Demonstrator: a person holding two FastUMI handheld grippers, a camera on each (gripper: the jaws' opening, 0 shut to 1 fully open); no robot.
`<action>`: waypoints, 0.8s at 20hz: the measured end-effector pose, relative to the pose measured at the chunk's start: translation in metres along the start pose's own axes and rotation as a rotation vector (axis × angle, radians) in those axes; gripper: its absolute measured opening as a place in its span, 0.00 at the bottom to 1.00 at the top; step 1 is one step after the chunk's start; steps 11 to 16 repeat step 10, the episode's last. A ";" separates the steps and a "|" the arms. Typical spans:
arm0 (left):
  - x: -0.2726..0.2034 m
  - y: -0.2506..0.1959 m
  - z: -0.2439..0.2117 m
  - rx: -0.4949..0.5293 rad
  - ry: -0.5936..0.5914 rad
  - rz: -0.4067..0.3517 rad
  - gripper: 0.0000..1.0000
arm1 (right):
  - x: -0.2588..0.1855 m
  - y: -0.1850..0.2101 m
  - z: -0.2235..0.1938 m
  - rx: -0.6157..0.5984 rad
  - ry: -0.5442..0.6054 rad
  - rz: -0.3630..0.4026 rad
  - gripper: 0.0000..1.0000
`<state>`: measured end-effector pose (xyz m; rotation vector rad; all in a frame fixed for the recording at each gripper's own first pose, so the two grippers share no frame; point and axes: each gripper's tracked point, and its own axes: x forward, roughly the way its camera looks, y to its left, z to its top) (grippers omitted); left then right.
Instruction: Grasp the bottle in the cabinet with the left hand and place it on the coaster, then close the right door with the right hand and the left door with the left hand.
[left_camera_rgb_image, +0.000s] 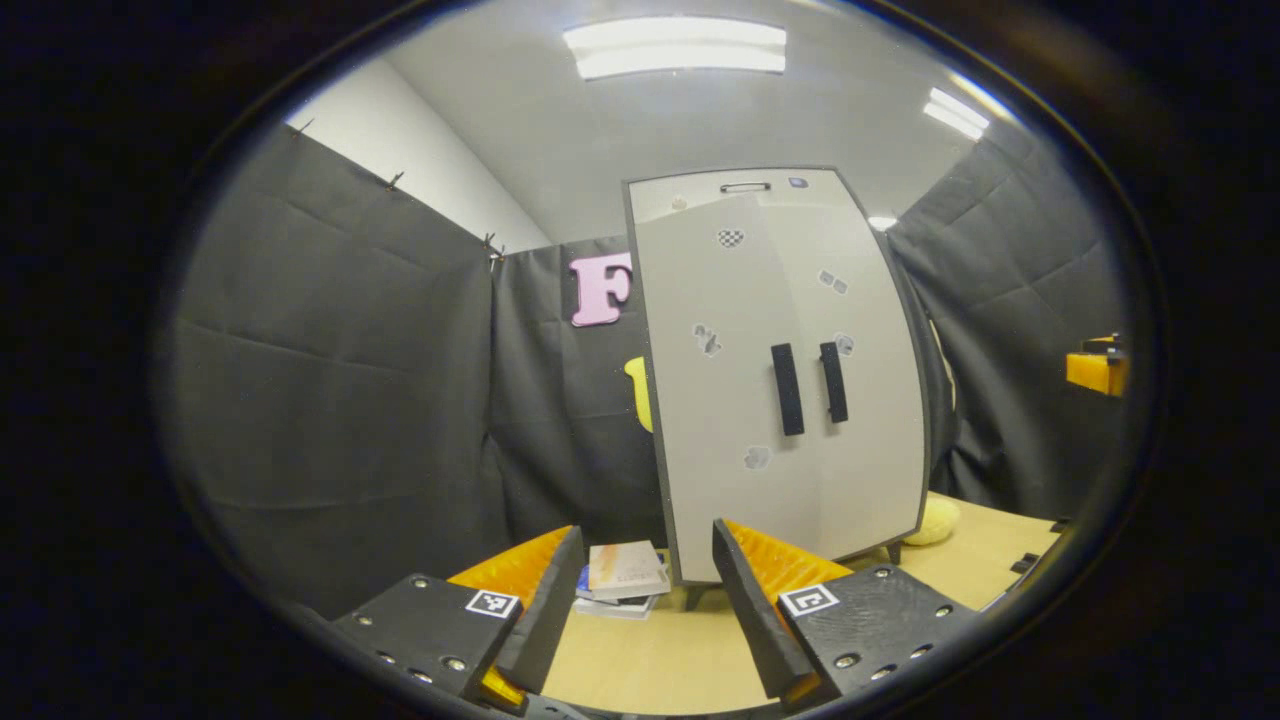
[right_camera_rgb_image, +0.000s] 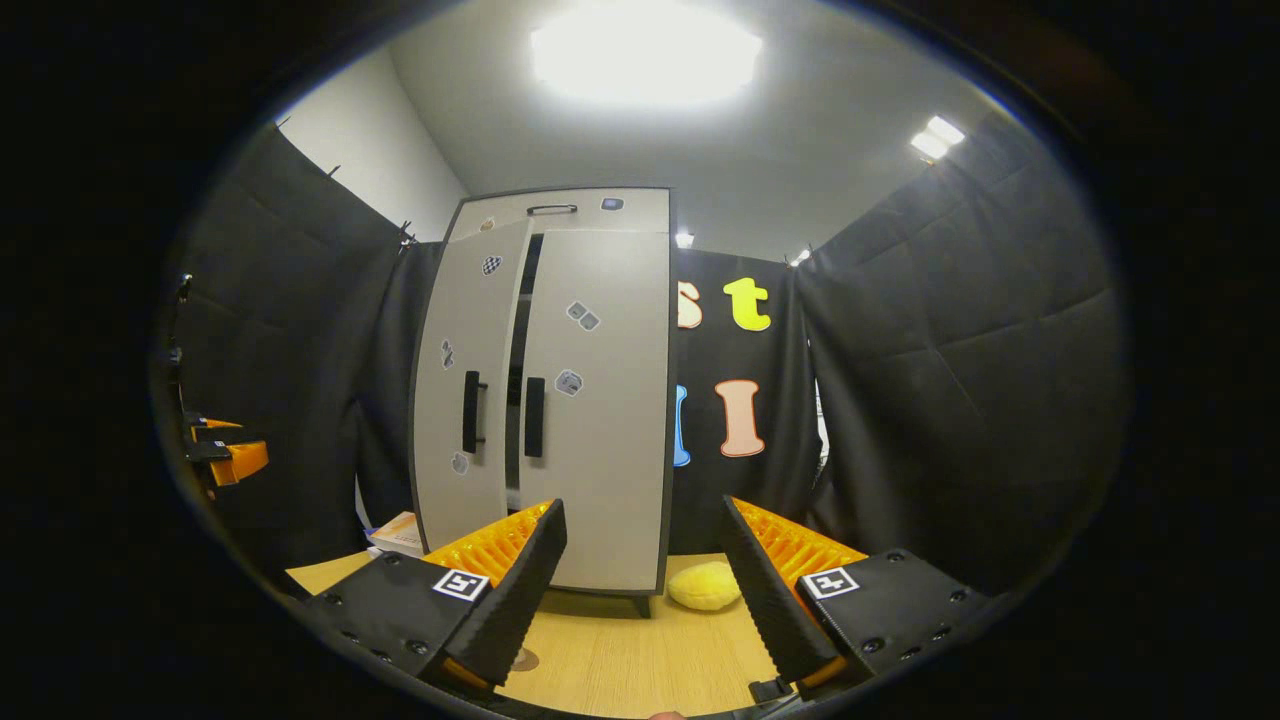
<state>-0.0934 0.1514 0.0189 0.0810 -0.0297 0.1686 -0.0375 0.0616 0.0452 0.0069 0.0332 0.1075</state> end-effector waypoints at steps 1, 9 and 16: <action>-0.002 0.003 0.001 -0.004 -0.003 -0.002 0.79 | -0.003 0.001 0.001 0.005 0.001 -0.005 0.98; -0.006 0.018 -0.001 -0.020 0.000 0.006 0.79 | -0.013 0.004 0.002 0.006 -0.004 -0.028 0.98; -0.005 0.017 -0.001 -0.019 -0.001 0.006 0.79 | -0.014 0.003 0.002 0.006 -0.004 -0.030 0.98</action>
